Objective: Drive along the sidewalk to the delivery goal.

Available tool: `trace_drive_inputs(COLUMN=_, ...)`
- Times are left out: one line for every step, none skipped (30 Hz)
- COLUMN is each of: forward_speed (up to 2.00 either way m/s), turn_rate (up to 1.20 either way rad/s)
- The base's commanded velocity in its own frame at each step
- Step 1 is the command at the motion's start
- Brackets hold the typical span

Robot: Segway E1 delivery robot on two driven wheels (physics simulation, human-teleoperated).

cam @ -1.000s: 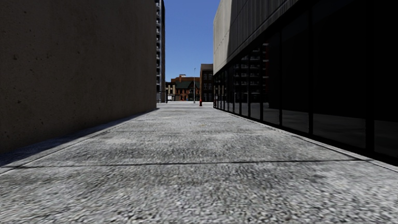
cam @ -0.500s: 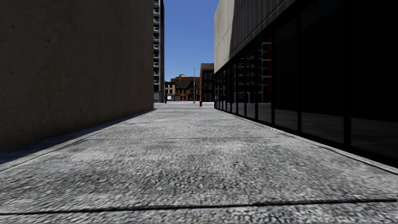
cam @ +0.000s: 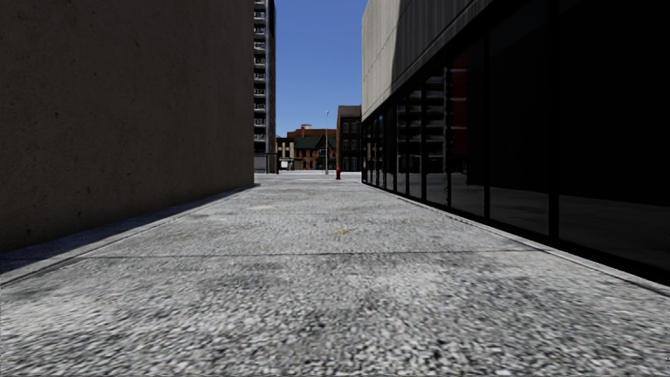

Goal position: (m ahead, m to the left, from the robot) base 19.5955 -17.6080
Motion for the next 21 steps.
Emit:
trace_drive_inputs(forward_speed=2.00, turn_rate=0.00)
trace_drive_inputs(forward_speed=2.00, turn_rate=0.00)
trace_drive_inputs(forward_speed=2.00, turn_rate=0.00)
trace_drive_inputs(forward_speed=2.00, turn_rate=0.00)
trace_drive_inputs(forward_speed=2.00, turn_rate=0.00)
trace_drive_inputs(forward_speed=2.00, turn_rate=0.00)
trace_drive_inputs(forward_speed=2.00, turn_rate=0.00)
trace_drive_inputs(forward_speed=2.00, turn_rate=0.00)
trace_drive_inputs(forward_speed=2.00, turn_rate=0.00)
trace_drive_inputs(forward_speed=2.00, turn_rate=0.00)
trace_drive_inputs(forward_speed=2.00, turn_rate=0.00)
trace_drive_inputs(forward_speed=2.00, turn_rate=0.00)
trace_drive_inputs(forward_speed=2.00, turn_rate=0.00)
trace_drive_inputs(forward_speed=2.00, turn_rate=0.00)
trace_drive_inputs(forward_speed=2.00, turn_rate=0.00)
trace_drive_inputs(forward_speed=2.00, turn_rate=0.00)
trace_drive_inputs(forward_speed=2.00, turn_rate=0.00)
trace_drive_inputs(forward_speed=2.00, turn_rate=0.00)
trace_drive_inputs(forward_speed=2.00, turn_rate=0.00)
trace_drive_inputs(forward_speed=2.00, turn_rate=0.00)
trace_drive_inputs(forward_speed=2.00, turn_rate=0.00)
